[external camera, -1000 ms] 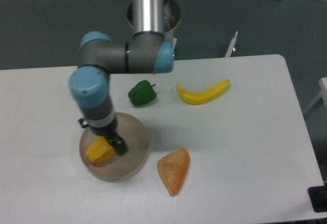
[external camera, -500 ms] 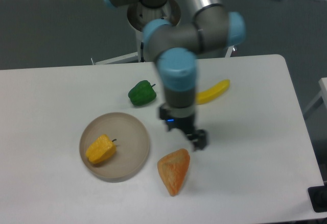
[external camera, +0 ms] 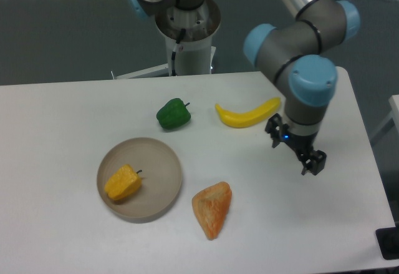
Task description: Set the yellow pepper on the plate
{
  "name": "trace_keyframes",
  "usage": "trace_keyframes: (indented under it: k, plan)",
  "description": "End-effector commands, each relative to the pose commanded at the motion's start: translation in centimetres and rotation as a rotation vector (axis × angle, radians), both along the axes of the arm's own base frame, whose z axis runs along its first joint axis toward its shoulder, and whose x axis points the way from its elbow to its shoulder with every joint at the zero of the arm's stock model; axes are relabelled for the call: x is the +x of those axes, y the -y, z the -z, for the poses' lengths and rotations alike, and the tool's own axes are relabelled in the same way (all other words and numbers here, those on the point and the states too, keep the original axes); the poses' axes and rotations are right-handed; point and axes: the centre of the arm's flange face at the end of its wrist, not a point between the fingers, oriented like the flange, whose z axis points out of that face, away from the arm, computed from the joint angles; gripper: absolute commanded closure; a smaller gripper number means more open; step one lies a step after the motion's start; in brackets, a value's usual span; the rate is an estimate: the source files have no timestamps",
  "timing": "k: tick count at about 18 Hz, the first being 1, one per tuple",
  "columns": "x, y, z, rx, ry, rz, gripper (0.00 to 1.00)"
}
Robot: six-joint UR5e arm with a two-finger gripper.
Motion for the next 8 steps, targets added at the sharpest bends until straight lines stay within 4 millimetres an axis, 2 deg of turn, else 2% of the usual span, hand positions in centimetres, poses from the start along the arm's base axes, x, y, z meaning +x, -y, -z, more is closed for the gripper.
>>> trace_keyframes:
  k: [8]
  plan:
    - [-0.36,0.14,0.47,-0.009,0.0,0.02,0.0]
